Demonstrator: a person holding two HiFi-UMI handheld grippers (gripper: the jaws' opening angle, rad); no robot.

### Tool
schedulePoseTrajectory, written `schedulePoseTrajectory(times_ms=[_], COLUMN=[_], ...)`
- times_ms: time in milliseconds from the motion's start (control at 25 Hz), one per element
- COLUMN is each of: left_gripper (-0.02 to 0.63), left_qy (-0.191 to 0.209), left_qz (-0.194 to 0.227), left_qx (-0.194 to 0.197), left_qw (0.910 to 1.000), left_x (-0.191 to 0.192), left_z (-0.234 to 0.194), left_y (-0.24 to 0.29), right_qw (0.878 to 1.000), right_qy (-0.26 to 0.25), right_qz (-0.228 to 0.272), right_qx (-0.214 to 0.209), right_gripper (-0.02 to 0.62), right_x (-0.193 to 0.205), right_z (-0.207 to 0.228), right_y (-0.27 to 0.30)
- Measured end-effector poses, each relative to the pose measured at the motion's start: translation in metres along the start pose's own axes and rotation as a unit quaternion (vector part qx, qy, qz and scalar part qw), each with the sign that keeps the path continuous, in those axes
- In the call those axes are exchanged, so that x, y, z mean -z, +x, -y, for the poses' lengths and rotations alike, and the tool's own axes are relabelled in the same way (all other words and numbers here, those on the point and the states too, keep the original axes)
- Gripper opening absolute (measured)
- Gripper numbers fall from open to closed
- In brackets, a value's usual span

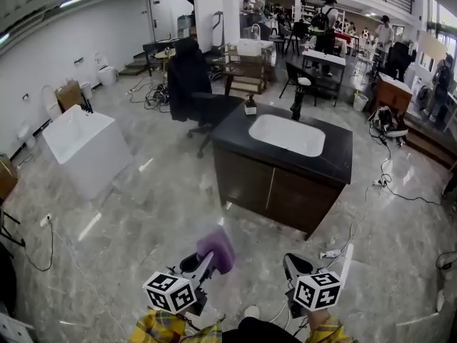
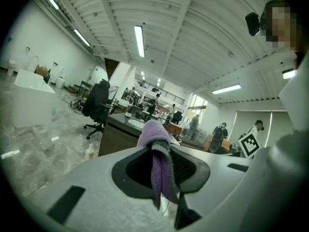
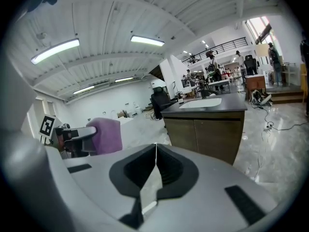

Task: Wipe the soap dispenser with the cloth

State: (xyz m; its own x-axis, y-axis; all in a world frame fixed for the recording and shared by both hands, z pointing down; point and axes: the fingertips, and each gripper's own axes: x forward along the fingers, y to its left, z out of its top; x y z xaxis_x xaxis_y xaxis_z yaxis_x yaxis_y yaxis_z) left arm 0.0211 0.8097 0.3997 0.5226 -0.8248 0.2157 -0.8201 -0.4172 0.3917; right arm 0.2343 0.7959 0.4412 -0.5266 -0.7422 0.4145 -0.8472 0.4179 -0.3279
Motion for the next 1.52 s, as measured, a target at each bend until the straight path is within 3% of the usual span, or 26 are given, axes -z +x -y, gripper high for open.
schedulePoseTrajectory(times_ms=[280, 760, 1160, 1280, 1520], left_gripper=[0.064, 0.064, 0.064, 0.064, 0.064], left_qy=[0.007, 0.01, 0.02, 0.002, -0.013], left_qz=[0.011, 0.012, -0.018, -0.022, -0.029], left_qx=[-0.017, 0.007, 0.053, 0.075, 0.08], left_qw=[0.9998, 0.9999, 0.9982, 0.997, 0.9963], left_x=[-0.028, -0.052, -0.082, -0.093, -0.116], left_z=[-0.008, -0.031, -0.1, -0.127, -0.187], left_y=[0.063, 0.136, 0.223, 0.244, 0.268], right_qw=[1.0, 1.0, 0.999, 0.999, 0.998], right_qy=[0.018, 0.028, 0.025, 0.028, 0.022], right_qz=[0.009, -0.012, -0.017, -0.021, -0.013], right_qx=[-0.007, -0.003, 0.031, 0.035, 0.056], right_gripper=[0.006, 0.006, 0.006, 0.006, 0.006], right_x=[-0.03, -0.042, -0.092, -0.103, -0.134], right_z=[0.051, 0.082, 0.095, 0.094, 0.085], right_y=[0.029, 0.081, 0.179, 0.215, 0.276])
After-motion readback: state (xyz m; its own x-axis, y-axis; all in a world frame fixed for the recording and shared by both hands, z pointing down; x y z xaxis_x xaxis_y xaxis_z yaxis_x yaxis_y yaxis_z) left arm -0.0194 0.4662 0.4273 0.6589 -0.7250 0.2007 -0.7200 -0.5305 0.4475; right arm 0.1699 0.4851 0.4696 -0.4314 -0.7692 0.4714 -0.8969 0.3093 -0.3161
